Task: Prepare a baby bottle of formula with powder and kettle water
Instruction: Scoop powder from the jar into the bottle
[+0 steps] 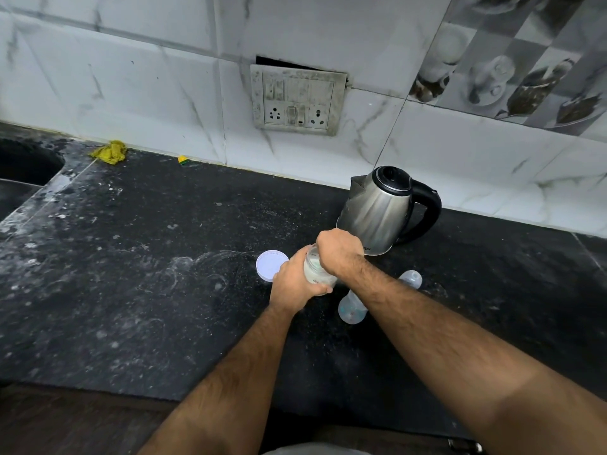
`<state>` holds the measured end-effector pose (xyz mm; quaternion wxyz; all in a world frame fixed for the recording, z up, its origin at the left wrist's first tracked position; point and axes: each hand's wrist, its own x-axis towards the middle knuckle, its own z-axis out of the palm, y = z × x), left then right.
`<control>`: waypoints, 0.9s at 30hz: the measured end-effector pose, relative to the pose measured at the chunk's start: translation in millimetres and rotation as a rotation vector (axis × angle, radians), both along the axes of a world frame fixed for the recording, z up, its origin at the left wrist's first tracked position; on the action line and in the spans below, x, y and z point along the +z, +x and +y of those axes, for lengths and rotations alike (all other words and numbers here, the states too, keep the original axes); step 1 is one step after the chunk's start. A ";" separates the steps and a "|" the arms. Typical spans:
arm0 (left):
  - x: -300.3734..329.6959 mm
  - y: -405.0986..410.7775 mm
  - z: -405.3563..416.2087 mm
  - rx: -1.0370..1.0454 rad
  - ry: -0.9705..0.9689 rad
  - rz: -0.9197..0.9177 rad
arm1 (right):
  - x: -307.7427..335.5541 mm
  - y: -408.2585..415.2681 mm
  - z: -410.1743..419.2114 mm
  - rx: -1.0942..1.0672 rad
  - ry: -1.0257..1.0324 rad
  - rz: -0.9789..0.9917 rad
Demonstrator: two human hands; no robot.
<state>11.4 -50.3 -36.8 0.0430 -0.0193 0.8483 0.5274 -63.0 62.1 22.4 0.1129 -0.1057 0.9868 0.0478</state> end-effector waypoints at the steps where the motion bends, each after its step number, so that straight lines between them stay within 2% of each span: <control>1: -0.2 -0.2 -0.2 -0.001 0.005 -0.005 | -2.3 0.2 0.1 -0.009 0.002 0.030; 9: 1.0 0.7 -1.4 0.002 -0.013 -0.013 | -18.4 -5.5 -0.9 -0.054 -0.059 0.022; 16: 5.7 3.0 -1.7 -0.011 0.014 -0.008 | -9.6 -6.9 2.7 -0.134 -0.181 -0.063; 20: 6.8 4.0 -2.9 -0.023 0.021 -0.008 | 6.1 -4.1 9.4 -0.161 -0.333 -0.173; 27: 6.9 3.4 -2.6 -0.020 0.034 -0.014 | 33.8 13.9 27.3 -0.318 -0.661 -0.186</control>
